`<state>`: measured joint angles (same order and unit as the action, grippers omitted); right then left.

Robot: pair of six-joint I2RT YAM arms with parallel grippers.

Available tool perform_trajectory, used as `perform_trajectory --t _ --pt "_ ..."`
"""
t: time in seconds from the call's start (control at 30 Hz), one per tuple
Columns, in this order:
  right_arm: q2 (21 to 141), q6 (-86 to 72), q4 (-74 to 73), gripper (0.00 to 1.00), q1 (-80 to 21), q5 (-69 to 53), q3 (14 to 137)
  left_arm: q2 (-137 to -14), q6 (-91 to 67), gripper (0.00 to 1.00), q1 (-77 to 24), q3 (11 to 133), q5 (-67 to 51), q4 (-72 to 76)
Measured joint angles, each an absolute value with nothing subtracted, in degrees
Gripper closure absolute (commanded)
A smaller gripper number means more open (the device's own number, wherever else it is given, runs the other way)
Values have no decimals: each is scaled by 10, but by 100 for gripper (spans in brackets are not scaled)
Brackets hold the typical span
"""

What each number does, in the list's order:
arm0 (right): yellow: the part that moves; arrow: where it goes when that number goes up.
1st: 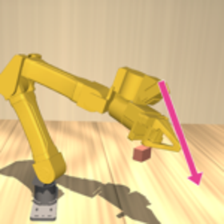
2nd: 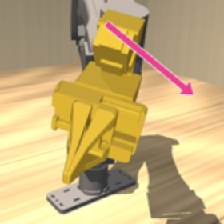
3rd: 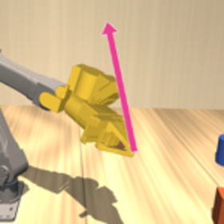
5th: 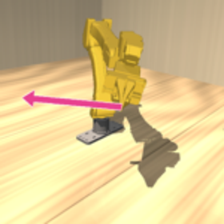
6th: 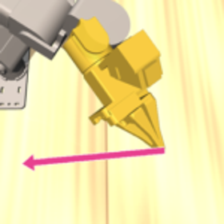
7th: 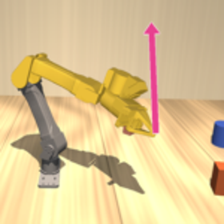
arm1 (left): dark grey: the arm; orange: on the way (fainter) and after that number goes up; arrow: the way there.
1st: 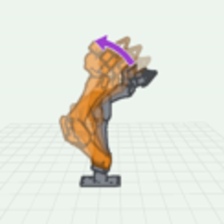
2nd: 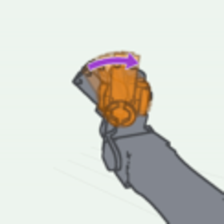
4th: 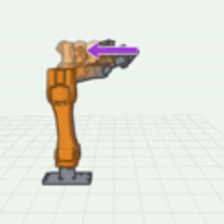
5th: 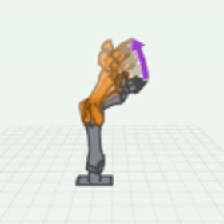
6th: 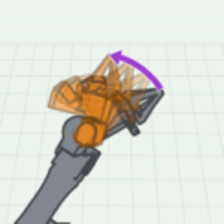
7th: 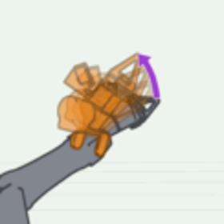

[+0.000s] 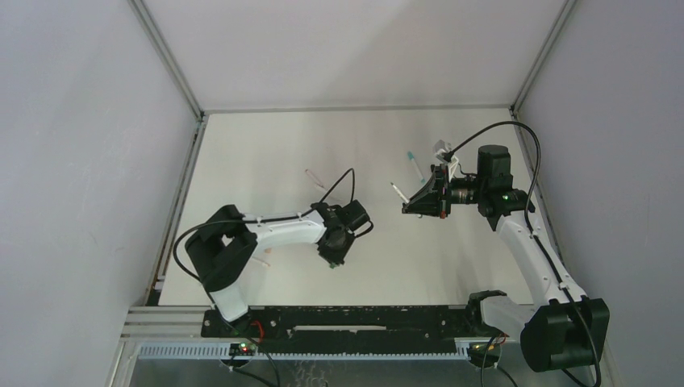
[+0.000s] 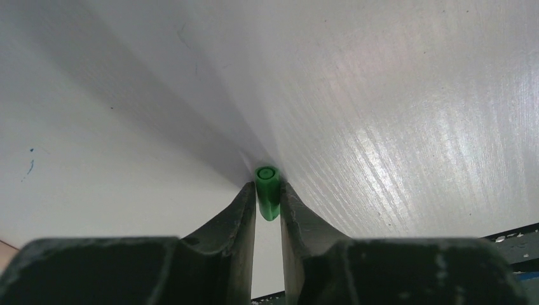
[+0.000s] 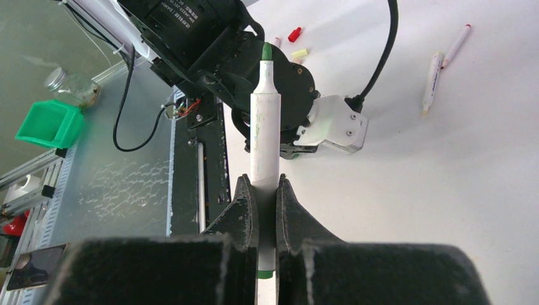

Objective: Insert the pens into the pen caps
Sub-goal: Insert the pen cap onto the pen.

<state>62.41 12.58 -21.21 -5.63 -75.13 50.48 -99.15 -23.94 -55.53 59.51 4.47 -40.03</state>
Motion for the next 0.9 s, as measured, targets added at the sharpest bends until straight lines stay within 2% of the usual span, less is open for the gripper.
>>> perform_trajectory --t 0.4,0.43,0.6,0.9 --pt "623 126 -212 100 -56 -752 505 -1020 -220 76 -552 627 36 -431" --pt "623 126 -212 100 -56 -752 505 -1021 -219 77 -551 627 33 -431" --pt "623 126 -212 100 -56 -752 505 -1024 -214 99 -545 629 19 -432" --pt "623 128 -215 100 -56 -752 505 -988 -227 100 -540 594 22 -396"
